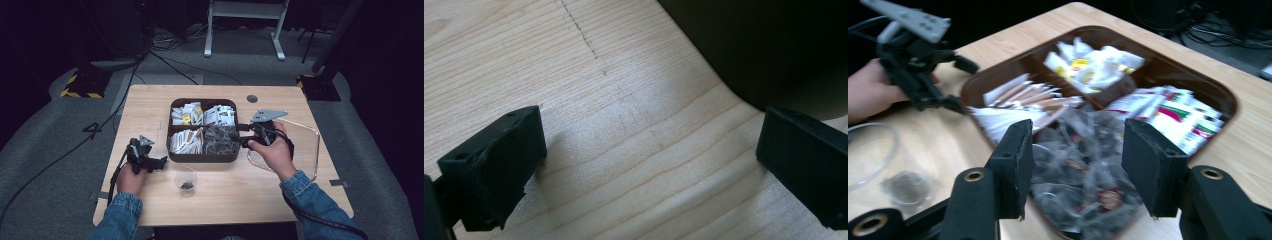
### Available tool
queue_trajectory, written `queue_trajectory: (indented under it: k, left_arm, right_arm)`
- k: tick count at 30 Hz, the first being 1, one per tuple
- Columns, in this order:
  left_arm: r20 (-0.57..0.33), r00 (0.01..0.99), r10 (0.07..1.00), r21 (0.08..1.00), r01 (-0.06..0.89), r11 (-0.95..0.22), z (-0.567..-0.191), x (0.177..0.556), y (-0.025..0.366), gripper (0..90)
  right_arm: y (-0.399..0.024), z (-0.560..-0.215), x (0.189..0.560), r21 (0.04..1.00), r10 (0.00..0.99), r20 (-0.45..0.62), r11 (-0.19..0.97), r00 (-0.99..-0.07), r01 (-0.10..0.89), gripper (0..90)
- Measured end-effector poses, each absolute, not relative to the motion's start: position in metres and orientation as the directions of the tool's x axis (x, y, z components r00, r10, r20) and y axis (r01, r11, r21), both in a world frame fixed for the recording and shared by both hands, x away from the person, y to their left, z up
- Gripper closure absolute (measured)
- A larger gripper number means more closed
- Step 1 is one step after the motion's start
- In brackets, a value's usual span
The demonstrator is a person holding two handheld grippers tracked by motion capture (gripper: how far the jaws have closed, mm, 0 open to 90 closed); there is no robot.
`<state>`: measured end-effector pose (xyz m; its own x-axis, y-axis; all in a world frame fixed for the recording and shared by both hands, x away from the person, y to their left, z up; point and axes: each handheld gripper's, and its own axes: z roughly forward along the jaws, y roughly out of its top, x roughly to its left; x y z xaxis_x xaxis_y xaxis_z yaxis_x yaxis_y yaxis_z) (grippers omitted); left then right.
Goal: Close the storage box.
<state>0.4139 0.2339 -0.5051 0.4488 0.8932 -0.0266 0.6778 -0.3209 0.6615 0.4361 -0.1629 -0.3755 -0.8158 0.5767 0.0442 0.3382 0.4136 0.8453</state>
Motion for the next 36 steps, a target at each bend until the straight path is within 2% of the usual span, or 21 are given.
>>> queue_trajectory:
  k: [18,36]
  left_arm:
    - [-0.024,0.444,0.896,0.662,0.679,-0.318,-0.505,0.413,0.234,0.0]
    - [-0.022,0.445,0.895,0.662,0.678,-0.32,-0.505,0.413,0.234,0.1]
  right_arm:
    - [-0.223,-0.384,0.471,0.835,0.737,0.055,0.335,-0.673,0.436,43.0]
    - [-0.278,-0.401,0.492,0.799,0.837,0.053,0.292,-0.545,0.526,40.1]
